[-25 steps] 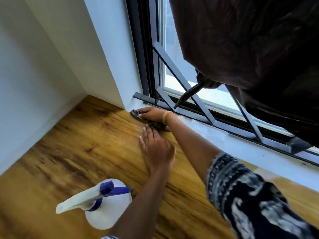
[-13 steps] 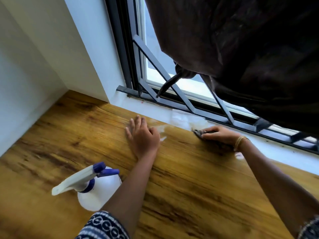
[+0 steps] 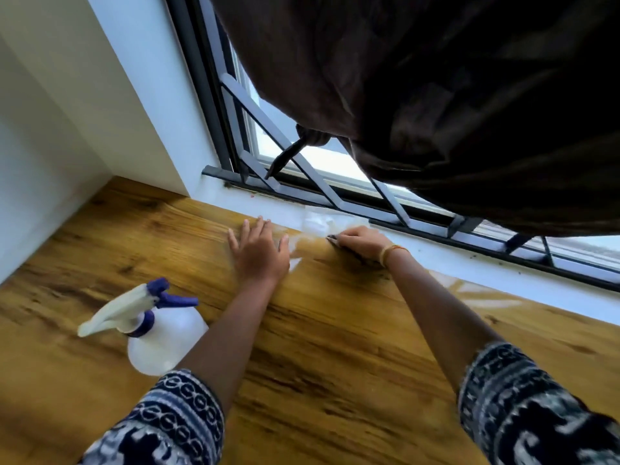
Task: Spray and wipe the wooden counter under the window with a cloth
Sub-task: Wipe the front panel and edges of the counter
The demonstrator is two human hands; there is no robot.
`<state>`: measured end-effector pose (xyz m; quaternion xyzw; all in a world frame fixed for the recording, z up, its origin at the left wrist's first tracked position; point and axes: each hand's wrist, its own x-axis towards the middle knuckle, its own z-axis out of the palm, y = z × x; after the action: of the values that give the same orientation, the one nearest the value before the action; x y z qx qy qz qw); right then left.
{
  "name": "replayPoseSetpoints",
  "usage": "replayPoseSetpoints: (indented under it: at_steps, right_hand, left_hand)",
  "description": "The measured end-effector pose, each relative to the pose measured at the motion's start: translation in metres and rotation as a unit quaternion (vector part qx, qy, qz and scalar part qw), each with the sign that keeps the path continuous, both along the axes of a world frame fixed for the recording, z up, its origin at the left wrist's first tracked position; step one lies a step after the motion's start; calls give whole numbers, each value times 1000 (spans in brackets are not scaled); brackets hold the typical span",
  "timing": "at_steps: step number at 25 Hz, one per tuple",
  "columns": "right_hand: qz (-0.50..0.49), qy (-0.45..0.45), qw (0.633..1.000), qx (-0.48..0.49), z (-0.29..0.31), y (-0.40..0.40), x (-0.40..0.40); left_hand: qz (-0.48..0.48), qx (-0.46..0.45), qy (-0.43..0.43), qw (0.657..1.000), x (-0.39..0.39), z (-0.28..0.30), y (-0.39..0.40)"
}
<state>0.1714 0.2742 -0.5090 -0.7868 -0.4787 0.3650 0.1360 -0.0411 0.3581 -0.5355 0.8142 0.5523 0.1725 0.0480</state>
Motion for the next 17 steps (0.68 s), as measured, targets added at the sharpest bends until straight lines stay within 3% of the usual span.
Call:
replayPoseSetpoints:
  at_steps: [3,6,10,13,17]
  right_hand:
    - [-42,-57,997,-37,-1,-88,67]
    - [-102,-95,987,-82,10,-167,122]
    - [-109,-179,971,-118,3,-174,138]
    - [-45,-216,973,-64,0,-130,98]
    - [-49,-208,977,16,-2,-204,141]
  left_hand:
    - [19,-7,23,1000,12,8,-11]
    - [-50,-2,20,999,58,16,-63]
    - [-163,-35,5,986,136,17,-158]
    - [-151,-46,18,987,152,14,-173]
    - [-170,-55,43,983,200,12,-230]
